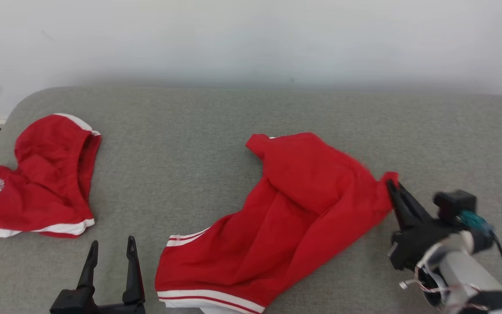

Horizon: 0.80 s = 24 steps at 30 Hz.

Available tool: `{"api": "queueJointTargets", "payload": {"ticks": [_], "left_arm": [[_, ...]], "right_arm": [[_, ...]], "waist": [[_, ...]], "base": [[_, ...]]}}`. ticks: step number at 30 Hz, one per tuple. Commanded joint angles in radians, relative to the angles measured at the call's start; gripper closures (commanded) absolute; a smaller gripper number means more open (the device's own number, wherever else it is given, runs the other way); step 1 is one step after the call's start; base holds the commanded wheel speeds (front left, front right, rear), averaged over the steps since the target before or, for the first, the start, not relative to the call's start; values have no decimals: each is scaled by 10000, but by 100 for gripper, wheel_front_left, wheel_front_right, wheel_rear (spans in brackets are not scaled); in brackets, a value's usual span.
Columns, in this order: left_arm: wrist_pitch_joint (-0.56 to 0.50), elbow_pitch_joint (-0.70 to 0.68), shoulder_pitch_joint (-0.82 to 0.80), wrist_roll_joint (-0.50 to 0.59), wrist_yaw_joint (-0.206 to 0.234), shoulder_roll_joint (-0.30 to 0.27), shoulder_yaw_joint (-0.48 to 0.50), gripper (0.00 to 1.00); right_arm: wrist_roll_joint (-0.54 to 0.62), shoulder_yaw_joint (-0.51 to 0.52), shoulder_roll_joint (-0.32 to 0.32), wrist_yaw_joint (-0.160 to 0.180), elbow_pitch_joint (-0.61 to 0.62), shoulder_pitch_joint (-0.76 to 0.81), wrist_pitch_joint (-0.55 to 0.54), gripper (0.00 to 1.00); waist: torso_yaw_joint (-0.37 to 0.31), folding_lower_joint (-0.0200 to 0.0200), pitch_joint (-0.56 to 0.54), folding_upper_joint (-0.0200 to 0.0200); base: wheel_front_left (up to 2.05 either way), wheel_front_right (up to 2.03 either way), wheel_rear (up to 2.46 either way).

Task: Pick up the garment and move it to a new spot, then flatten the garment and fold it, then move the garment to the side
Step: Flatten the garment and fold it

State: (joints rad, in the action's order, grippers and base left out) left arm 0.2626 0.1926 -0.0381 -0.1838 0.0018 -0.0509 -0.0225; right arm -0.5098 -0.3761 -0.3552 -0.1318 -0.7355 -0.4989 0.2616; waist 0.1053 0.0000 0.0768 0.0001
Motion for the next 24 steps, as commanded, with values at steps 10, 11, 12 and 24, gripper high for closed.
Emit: {"api": "queueJointTargets", "payload": {"ticks": [10,11,12,24], "left_arm": [[33,-39,128,-143,35,10,-83,0],[33,-94,170,-163,92,12,-140,0],[33,-131,215,-170,152,12,-185,0],[33,-104,2,-238,181,9,-431,0]], "right_arm": [[549,2492,5,23,3235,3407,-470,100],[618,2715,162,23,3613,3772,-648,100],[669,2952,336,23,4037,4134,-820,100],[2242,3548,1291,23,6528,4573,-2426,100]], "waist": [[-580,0,-199,-1],[-599,0,-195,-1],[-621,0,-183,-1],[-450,0,-11,-1]], "base": [[0,0,0],[0,0,0],[0,0,0],[0,0,0]]}}
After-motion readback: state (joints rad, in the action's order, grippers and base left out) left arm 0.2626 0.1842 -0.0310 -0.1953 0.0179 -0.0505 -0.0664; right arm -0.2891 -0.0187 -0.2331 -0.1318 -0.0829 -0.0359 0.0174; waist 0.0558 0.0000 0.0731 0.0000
